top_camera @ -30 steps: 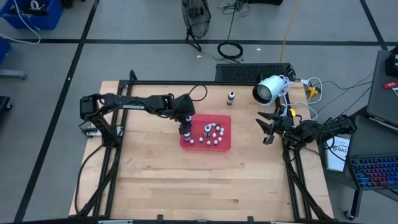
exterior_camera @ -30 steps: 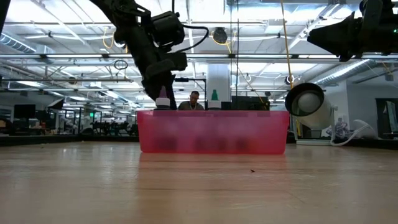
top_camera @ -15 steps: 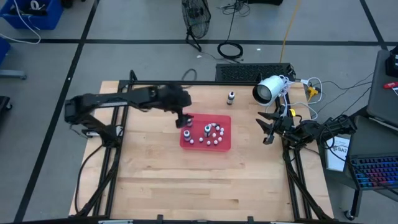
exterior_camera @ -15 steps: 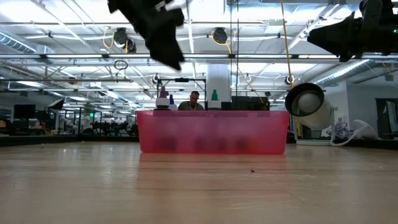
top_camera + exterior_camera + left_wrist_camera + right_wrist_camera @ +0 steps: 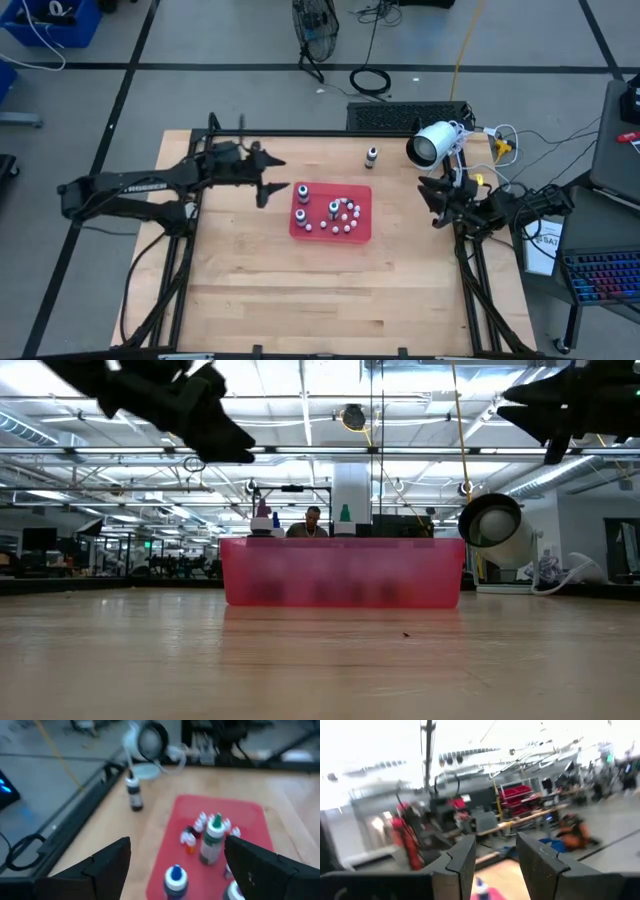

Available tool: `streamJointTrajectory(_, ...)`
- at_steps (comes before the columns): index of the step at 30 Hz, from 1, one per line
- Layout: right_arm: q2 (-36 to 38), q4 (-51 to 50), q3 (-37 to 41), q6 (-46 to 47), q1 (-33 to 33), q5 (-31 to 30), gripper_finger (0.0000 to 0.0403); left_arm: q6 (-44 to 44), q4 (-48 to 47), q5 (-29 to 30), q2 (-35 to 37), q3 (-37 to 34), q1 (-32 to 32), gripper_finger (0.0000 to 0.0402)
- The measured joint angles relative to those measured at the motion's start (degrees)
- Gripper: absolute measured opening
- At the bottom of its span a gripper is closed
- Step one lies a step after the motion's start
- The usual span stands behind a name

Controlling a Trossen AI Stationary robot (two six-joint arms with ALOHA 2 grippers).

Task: Pick & Place food coloring
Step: Put the large black food coloring bottle into the red bin

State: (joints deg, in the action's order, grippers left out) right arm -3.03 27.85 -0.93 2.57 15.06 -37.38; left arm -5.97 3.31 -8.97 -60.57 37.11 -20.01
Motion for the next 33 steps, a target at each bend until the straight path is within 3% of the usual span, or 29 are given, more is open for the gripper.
streamJointTrajectory(4, -0.04, 3.06, 0.0, 5.25, -0.1, -0.11, 0.0132, 3.1, 7.28, 0.02, 5.63, -7.3, -1.93, 0.0324)
streamJointTrajectory(7, -0.75, 7.95, -0.37, -0.21, -1.17, -2.93, 0.0132, 3.6, 9.84, 0.04, 8.99, -10.47, -2.51, 0.0325)
streamJointTrajectory(10, -4.63, 2.01, -4.39, -4.44, -2.47, -6.95, 0.0132, 3.63, 10.7, 0.03, 10.89, -12.69, -2.56, 0.0319)
streamJointTrajectory(14, -16.22, -12.33, -18.99, -3.12, -4.79, -13.66, 0.0132, 3.52, 10.39, 0.02, 11.44, -13.39, -2.52, 0.0311)
streamJointTrajectory(19, -36.48, -32.96, -41.12, -2.89, -11.13, -12.63, 0.0132, 3.57, 10.37, 0.0, 10.69, -13.39, -2.38, 0.0314)
streamJointTrajectory(21, -44.51, -44.66, -51.3, -0.42, -16.05, -9.66, 0.0132, 4.17, 10.03, 0.02, 10.7, -13.43, -2.36, 0.0318)
streamJointTrajectory(26, -64.47, -63.37, -72.08, 3.9, -30.34, 8.07, 0.0132, 4.8, 10.19, 0.04, 10.7, -13.43, -2.36, 0.0325)
streamJointTrajectory(29, -72.43, -65.42, -79.24, 2.52, -37.1, 16.46, 0.0132, 4.8, 10.3, 0.04, 10.7, -13.43, -2.36, 0.0323)
streamJointTrajectory(33, -78.98, -66.4, -81.29, 0.89, -42.65, 26.03, 0.0131, 4.79, 10.3, 0.05, 10.71, -13.43, -2.36, 0.0316)
